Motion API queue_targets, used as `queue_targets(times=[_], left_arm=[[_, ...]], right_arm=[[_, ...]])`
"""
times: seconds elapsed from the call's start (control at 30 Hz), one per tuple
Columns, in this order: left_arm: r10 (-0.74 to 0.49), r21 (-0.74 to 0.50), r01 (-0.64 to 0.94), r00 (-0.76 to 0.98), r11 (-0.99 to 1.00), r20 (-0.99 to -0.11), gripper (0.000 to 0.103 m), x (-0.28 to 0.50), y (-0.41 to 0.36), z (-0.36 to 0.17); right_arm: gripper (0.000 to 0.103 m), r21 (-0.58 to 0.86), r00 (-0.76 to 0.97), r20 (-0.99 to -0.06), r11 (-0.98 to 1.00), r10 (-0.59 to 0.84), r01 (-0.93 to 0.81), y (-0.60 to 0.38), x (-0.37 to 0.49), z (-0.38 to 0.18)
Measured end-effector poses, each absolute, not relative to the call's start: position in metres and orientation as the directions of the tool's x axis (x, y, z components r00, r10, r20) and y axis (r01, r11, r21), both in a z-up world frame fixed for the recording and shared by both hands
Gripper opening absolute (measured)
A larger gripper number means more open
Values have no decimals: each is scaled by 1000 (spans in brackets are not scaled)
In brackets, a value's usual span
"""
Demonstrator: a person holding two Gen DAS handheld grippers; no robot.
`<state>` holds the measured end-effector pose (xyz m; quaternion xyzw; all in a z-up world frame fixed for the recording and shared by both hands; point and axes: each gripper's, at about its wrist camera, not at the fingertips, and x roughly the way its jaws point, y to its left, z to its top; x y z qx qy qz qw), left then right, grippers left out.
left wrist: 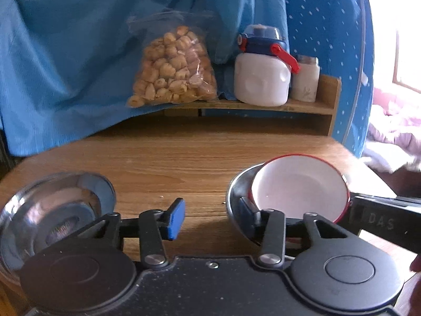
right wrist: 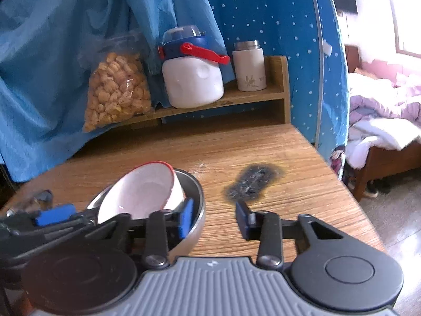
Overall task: Organize plates and bowls
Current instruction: 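Close both tools on the rim of the stacked bowls and plates, then lift the whole stack with both tools and carry it across the table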
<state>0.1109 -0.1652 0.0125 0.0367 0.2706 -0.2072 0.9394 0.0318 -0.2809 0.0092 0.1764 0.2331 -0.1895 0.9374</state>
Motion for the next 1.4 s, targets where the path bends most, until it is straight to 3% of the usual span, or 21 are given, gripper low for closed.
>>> queue_targets(times=[0.27, 0.63, 1.4], left_arm=[[-417, -163, 391, 756, 906, -504, 12, 107, -168, 11], [-401, -198, 350, 763, 916, -508, 11, 109, -170, 10], [-394, -203, 338, 752, 919, -529, 11, 115, -173, 9]], right_arm=[[23, 251, 826, -489, 862, -280, 441, -274, 32, 9], [14, 270, 838, -463, 854, -289, 444, -270, 31, 5], [15, 339, 840, -453, 814, -298, 472, -270, 30, 1]])
